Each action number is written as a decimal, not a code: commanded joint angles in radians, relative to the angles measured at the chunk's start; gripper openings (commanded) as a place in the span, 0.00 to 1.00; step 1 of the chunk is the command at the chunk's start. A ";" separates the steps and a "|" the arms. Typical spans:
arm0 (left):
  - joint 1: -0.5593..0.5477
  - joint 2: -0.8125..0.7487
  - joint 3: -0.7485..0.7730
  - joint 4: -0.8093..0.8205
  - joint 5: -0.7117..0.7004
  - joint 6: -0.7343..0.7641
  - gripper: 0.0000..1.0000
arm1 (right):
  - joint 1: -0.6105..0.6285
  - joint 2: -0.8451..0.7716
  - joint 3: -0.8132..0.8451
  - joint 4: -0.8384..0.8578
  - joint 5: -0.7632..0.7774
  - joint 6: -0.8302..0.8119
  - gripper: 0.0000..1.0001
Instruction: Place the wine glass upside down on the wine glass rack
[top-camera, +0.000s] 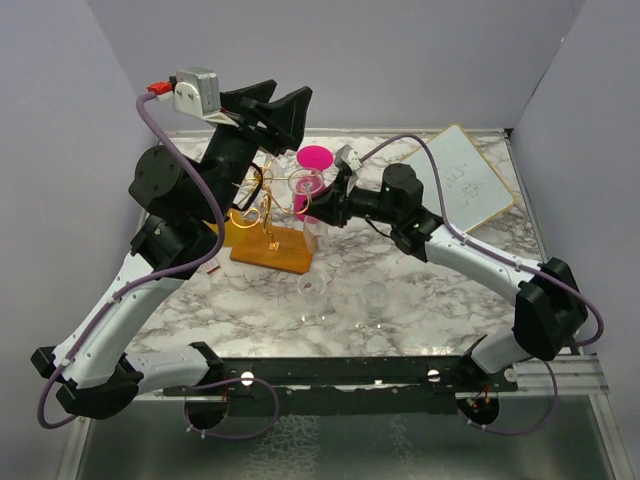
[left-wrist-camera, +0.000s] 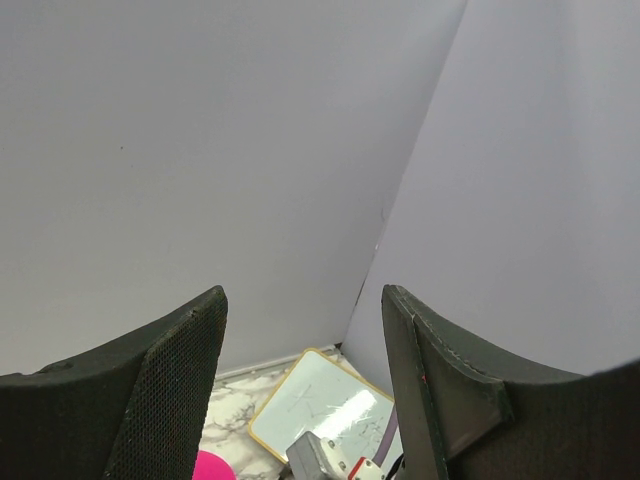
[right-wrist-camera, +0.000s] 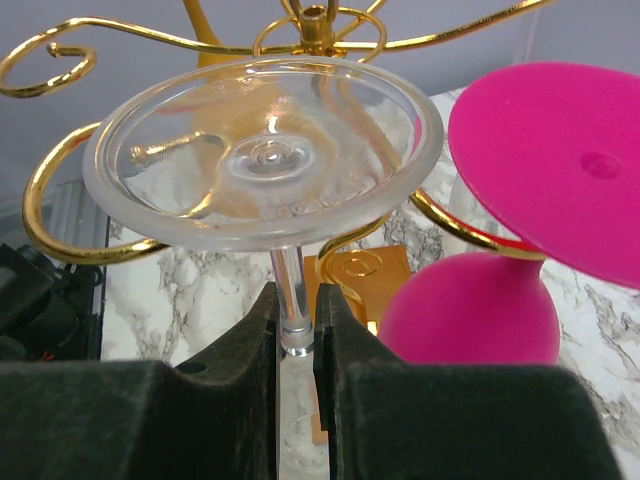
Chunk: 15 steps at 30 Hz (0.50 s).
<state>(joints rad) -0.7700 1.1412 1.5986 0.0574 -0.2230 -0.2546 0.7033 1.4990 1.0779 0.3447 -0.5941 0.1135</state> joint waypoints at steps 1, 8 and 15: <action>-0.003 0.007 0.024 0.007 -0.021 0.013 0.66 | 0.013 0.022 0.060 0.067 -0.032 -0.012 0.01; -0.003 0.014 0.026 0.015 -0.022 0.018 0.66 | 0.020 0.045 0.076 0.057 -0.084 -0.033 0.01; -0.003 0.015 0.026 0.015 -0.027 0.018 0.66 | 0.025 0.073 0.107 0.055 -0.113 -0.046 0.01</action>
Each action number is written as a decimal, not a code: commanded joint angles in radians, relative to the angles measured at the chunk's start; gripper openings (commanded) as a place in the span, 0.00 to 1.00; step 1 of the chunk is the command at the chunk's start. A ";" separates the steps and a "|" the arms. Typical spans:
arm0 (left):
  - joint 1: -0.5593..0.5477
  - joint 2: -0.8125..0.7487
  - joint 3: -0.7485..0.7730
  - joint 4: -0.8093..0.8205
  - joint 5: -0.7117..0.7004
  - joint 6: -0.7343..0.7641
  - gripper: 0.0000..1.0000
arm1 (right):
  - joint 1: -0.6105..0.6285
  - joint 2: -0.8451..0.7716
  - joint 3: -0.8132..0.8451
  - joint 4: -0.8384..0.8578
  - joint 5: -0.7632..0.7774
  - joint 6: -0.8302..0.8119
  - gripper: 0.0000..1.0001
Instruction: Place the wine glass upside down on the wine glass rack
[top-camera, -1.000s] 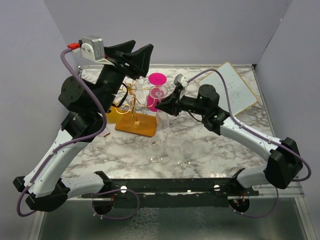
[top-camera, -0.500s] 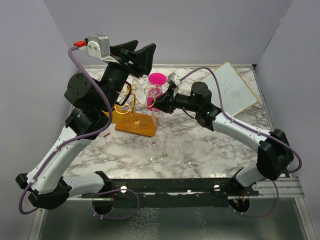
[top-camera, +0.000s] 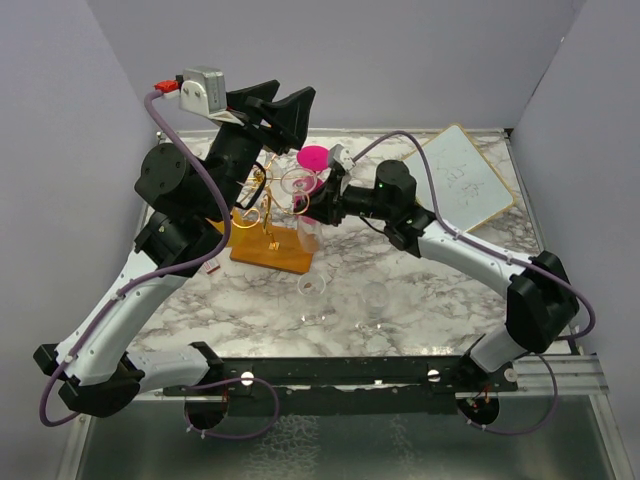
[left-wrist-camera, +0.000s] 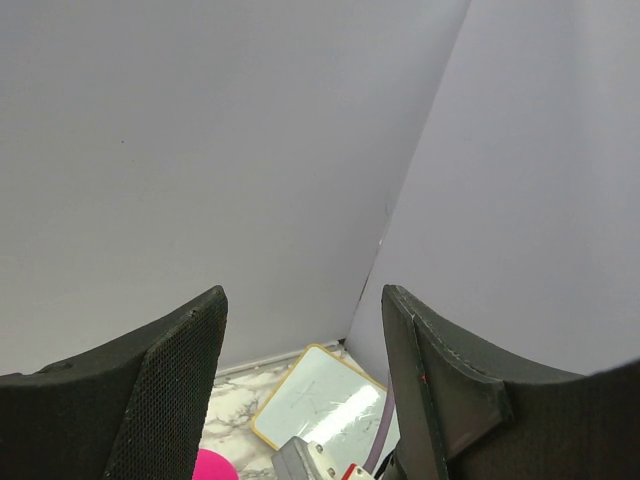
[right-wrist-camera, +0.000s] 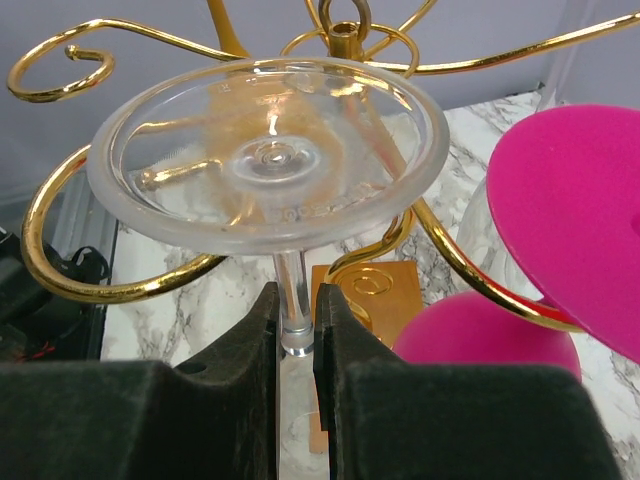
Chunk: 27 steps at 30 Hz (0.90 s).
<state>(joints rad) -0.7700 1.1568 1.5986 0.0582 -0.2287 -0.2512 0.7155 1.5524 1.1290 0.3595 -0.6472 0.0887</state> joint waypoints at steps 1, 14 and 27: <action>-0.003 0.000 0.025 0.013 -0.021 0.015 0.66 | 0.016 0.025 0.065 0.039 -0.064 -0.021 0.01; -0.003 0.006 0.029 0.014 -0.029 0.018 0.66 | 0.032 0.005 0.038 0.018 -0.131 -0.072 0.01; -0.003 0.008 0.025 0.018 -0.030 0.018 0.66 | 0.031 -0.066 -0.038 0.051 -0.109 -0.089 0.02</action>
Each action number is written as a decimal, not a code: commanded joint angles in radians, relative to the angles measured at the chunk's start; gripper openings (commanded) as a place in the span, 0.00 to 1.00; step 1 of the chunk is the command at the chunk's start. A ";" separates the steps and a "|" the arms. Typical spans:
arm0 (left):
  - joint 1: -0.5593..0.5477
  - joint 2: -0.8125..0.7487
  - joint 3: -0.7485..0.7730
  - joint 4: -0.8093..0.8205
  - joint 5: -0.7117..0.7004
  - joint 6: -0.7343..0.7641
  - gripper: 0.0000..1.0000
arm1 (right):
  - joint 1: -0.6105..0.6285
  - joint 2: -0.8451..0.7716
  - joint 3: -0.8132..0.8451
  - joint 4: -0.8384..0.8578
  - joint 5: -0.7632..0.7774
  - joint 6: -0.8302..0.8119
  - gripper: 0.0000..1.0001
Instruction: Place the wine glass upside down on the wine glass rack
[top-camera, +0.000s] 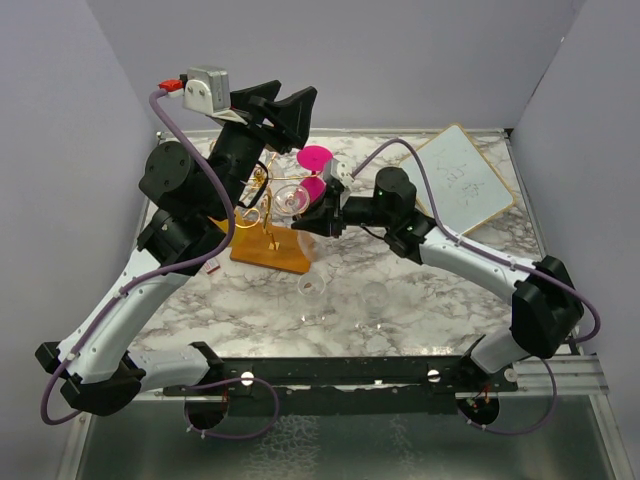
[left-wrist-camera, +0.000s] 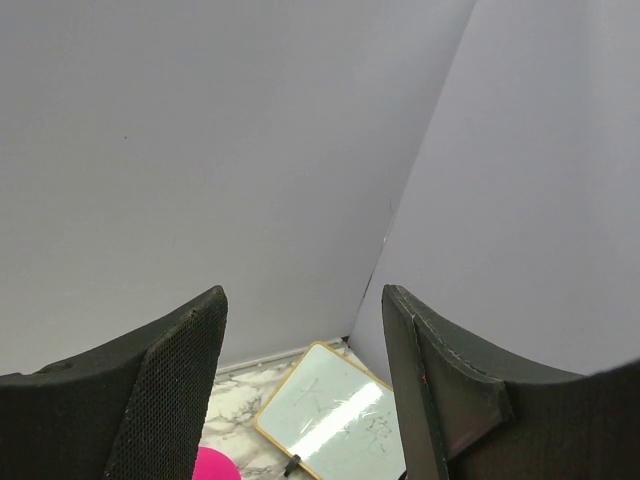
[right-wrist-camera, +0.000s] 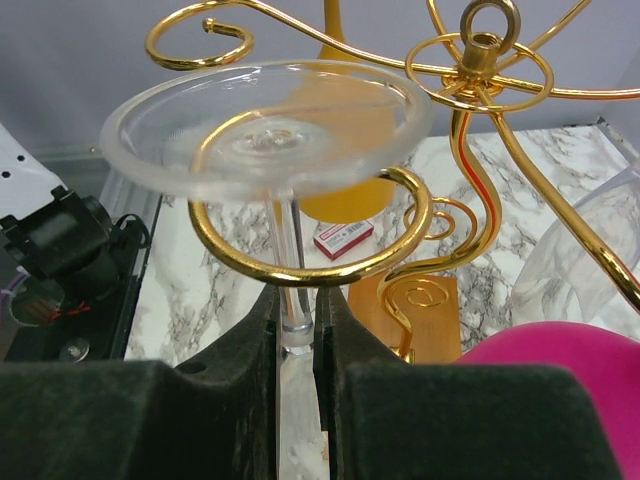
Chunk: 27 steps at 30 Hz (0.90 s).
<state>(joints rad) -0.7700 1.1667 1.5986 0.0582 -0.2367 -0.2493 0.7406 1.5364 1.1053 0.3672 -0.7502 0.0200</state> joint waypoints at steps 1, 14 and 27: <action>-0.003 -0.002 0.024 0.018 -0.023 0.016 0.66 | 0.006 -0.053 -0.019 0.047 0.003 -0.021 0.01; -0.003 -0.009 0.015 0.021 -0.027 0.016 0.66 | 0.006 -0.080 -0.068 0.094 0.117 0.005 0.01; -0.003 -0.019 0.003 0.021 -0.032 0.015 0.66 | 0.006 -0.071 -0.081 0.089 0.197 0.030 0.08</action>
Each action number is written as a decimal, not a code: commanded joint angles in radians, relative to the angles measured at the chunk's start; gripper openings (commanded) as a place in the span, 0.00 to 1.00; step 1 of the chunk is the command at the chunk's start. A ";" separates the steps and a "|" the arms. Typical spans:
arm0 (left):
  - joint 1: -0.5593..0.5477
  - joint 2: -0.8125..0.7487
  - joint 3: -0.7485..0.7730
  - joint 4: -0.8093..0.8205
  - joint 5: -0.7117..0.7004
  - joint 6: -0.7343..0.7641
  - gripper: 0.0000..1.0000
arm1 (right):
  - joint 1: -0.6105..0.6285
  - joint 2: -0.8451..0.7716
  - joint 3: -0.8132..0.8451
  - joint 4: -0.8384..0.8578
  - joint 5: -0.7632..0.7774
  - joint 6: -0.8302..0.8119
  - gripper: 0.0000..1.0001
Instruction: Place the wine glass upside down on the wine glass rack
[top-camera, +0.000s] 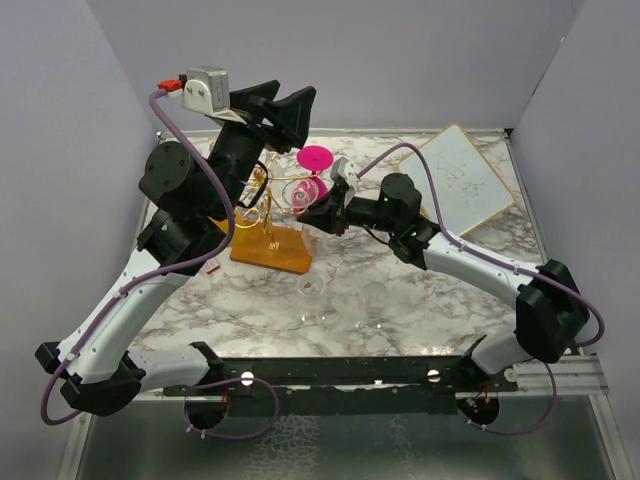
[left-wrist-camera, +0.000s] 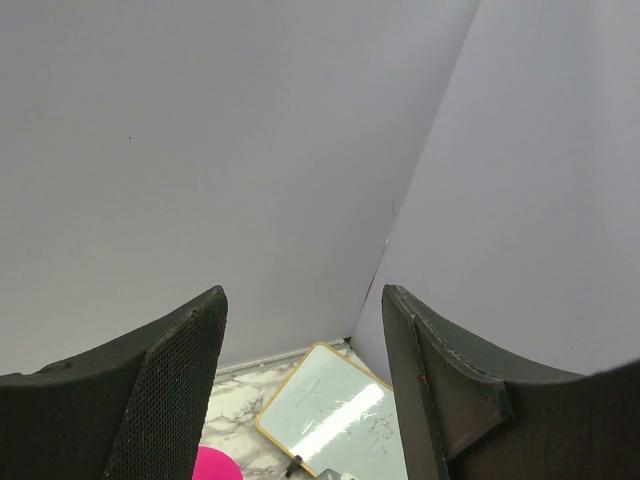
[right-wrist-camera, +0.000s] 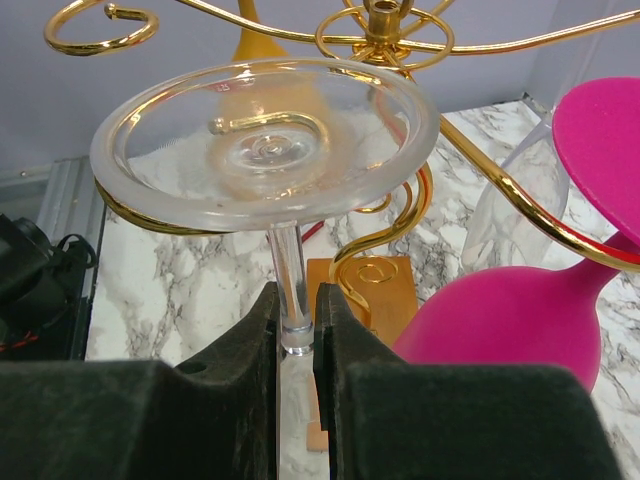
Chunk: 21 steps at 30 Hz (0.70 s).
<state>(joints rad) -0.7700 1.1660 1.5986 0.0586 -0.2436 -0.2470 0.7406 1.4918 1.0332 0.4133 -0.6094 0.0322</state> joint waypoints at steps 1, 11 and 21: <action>-0.003 -0.019 0.003 0.019 -0.025 0.013 0.66 | 0.006 -0.025 -0.009 0.040 0.062 0.019 0.09; -0.002 -0.022 0.004 0.016 -0.029 0.015 0.66 | 0.006 -0.041 -0.019 0.005 0.072 0.037 0.30; -0.003 -0.023 0.001 0.012 -0.029 0.012 0.66 | 0.006 -0.109 -0.068 -0.027 0.076 0.053 0.46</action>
<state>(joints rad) -0.7700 1.1641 1.5986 0.0582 -0.2535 -0.2470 0.7406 1.4307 0.9894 0.4088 -0.5613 0.0746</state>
